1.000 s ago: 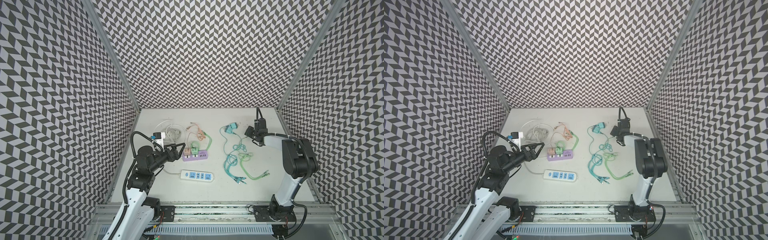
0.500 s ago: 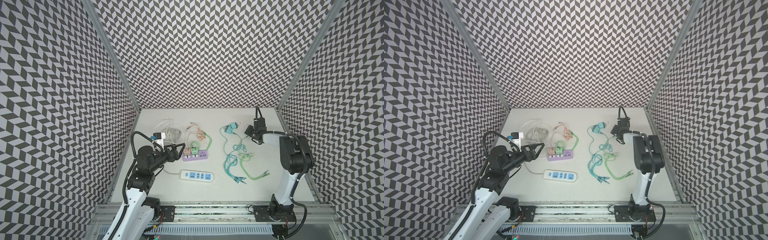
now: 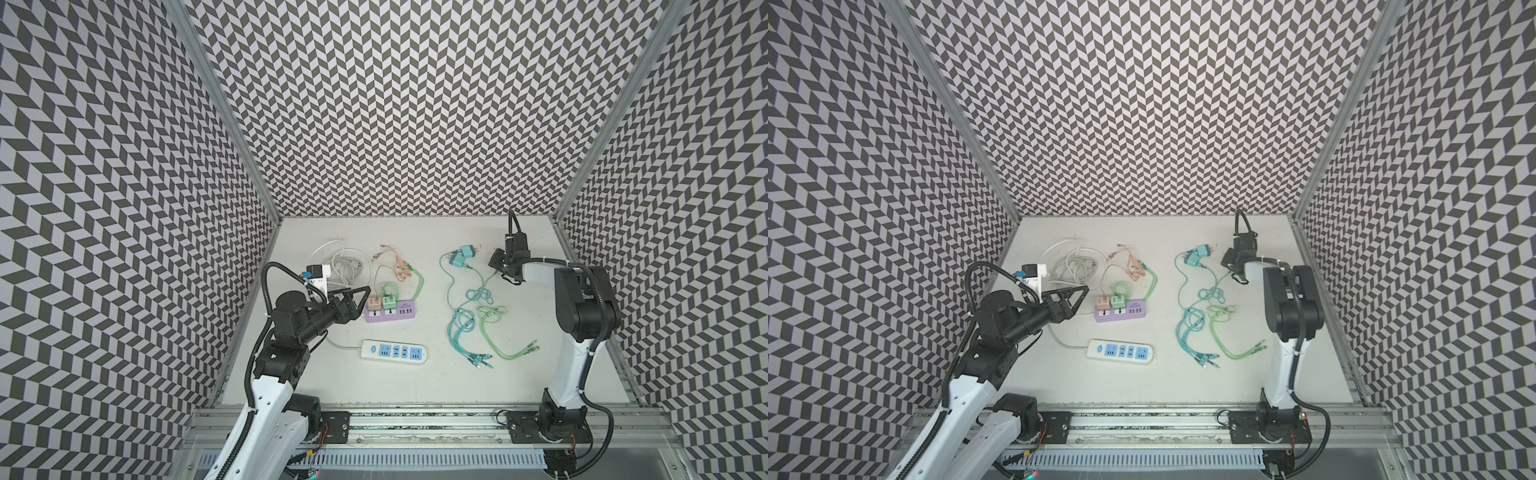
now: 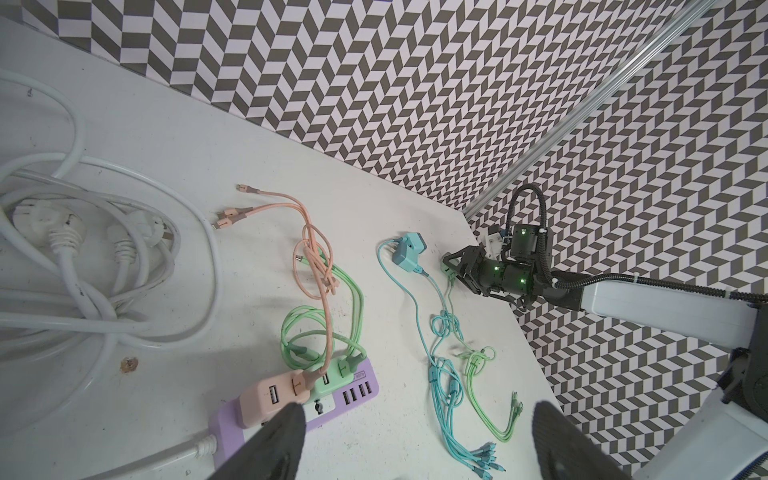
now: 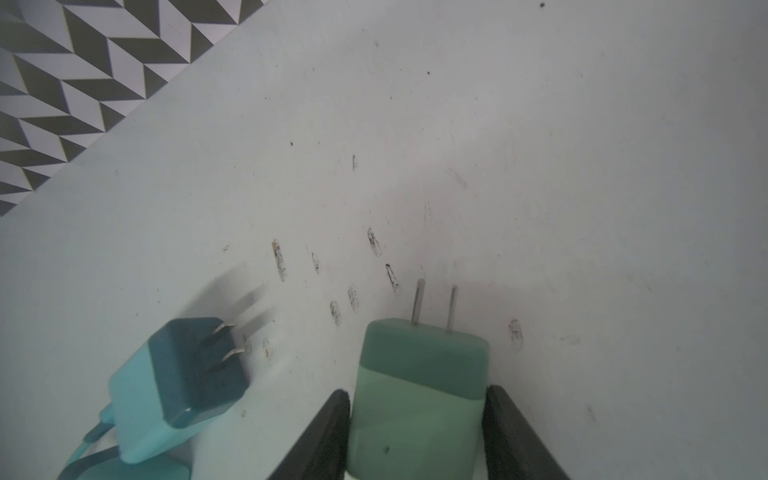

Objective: Insert the plug
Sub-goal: 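Lower the right gripper and close it on the pale green charger, then lift the pale green charger toward the left gripper while the left gripper approaches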

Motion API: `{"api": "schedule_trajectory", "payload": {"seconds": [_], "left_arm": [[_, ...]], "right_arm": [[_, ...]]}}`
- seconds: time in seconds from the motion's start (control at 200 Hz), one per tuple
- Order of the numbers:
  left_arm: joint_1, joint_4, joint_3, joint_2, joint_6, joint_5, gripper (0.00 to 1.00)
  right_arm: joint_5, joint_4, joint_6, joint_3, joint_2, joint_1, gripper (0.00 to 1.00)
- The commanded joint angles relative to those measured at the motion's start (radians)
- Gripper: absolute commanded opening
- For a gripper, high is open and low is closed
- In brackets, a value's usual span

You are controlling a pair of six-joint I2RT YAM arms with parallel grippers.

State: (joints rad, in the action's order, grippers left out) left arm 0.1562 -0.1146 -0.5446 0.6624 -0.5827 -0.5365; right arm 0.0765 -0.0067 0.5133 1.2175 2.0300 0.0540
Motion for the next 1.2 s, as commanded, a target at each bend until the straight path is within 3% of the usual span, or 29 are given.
{"api": "schedule_trajectory", "payload": {"seconds": [0.0, 0.33, 0.891, 1.192], "left_arm": [[-0.007, -0.015, -0.034, -0.006, 0.021, 0.005, 0.87], [-0.009, -0.028, -0.024, -0.017, 0.03, 0.012, 0.87], [-0.009, -0.016, -0.032, 0.005, 0.02, -0.017, 0.87], [-0.009, 0.037, -0.043, 0.033, 0.008, -0.093, 0.87]], "right_arm": [[-0.006, -0.019, 0.006, 0.004, 0.032, -0.003, 0.5], [-0.048, 0.006, -0.072, -0.02, -0.031, 0.003, 0.33], [-0.359, 0.016, -0.312, -0.043, -0.33, 0.015, 0.26], [-0.398, -0.066, -0.477, -0.051, -0.489, 0.086, 0.25]]}}
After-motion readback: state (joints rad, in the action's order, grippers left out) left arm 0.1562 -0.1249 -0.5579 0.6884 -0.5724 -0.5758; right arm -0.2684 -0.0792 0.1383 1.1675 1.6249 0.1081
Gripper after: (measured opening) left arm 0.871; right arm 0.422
